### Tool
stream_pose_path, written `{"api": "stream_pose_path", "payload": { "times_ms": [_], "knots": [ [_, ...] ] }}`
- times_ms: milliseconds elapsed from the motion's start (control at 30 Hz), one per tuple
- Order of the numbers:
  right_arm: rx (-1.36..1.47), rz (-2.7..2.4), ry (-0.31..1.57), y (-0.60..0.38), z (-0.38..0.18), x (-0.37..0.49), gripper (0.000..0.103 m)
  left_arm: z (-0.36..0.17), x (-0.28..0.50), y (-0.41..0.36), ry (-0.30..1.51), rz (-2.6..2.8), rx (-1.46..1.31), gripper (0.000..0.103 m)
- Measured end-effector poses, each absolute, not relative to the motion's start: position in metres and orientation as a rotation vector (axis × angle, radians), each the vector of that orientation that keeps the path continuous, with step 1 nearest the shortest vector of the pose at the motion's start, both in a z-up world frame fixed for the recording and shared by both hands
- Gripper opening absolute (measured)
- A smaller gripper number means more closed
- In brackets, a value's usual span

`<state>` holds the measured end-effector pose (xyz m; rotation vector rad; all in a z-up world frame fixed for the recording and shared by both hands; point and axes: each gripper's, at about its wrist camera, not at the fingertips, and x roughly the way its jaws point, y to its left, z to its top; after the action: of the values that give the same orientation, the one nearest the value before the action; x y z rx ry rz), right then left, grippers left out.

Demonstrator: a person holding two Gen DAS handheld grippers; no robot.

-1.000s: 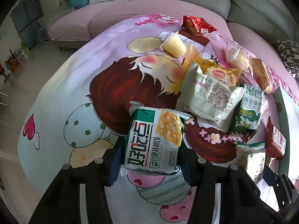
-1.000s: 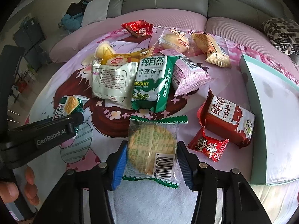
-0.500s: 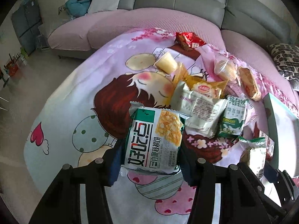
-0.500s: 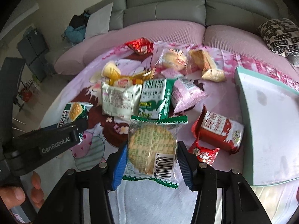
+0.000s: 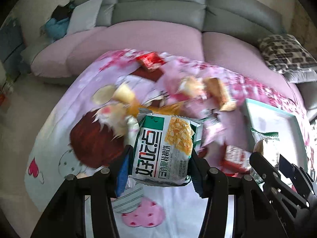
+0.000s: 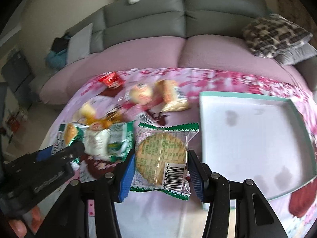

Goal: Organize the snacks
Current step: 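Carry both held packs over the teal-rimmed white tray with both tools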

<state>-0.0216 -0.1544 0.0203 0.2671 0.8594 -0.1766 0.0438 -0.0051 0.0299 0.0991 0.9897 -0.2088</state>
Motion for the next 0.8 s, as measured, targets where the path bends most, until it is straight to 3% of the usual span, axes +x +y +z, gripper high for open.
{"api": "stream_pose_path", "payload": {
  "times_ms": [333,800],
  "knots": [
    [0.333,-0.354,0.824,-0.229,0.031,-0.028,0.054,0.052,0.05,-0.087,0.954,-0.359,0.133,0.055],
    [0.426,-0.561,0.819,-0.33,0.02,-0.034,0.054,0.026,0.068,-0.178,0.964,-0.457,0.178,0.055]
  ]
}}
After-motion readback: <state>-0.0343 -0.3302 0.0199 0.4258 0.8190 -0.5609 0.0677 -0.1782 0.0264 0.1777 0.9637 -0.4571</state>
